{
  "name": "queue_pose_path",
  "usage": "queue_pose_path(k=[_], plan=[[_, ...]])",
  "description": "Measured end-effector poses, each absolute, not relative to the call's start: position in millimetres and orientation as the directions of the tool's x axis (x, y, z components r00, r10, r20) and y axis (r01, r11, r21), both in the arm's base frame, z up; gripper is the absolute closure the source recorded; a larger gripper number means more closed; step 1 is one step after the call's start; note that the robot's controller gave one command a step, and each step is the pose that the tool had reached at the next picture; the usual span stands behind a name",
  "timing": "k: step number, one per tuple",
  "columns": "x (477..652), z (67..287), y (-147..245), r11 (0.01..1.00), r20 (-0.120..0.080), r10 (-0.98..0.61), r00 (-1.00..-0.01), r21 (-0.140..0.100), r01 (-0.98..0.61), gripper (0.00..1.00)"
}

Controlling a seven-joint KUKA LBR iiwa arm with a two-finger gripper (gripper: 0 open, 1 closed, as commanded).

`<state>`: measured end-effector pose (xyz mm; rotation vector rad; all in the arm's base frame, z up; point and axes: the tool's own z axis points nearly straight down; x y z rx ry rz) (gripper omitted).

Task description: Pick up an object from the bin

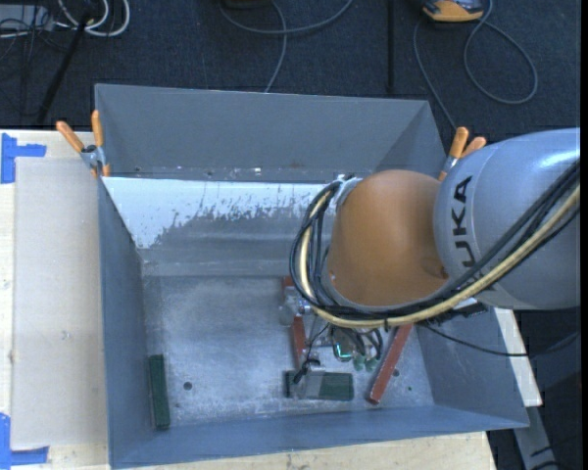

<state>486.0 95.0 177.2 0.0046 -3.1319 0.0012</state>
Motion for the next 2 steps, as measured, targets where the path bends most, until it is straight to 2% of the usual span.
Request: queue_pose_path(k=[1, 2], plan=[[512.8, 70.5, 49.8, 0.993, -0.004, -0.119, -0.993, 0.002, -0.119, 0.0], [484.9, 83.4, -4.9, 0.9, -0.002, -0.437, -0.9, -0.001, -0.437, 0.0]])
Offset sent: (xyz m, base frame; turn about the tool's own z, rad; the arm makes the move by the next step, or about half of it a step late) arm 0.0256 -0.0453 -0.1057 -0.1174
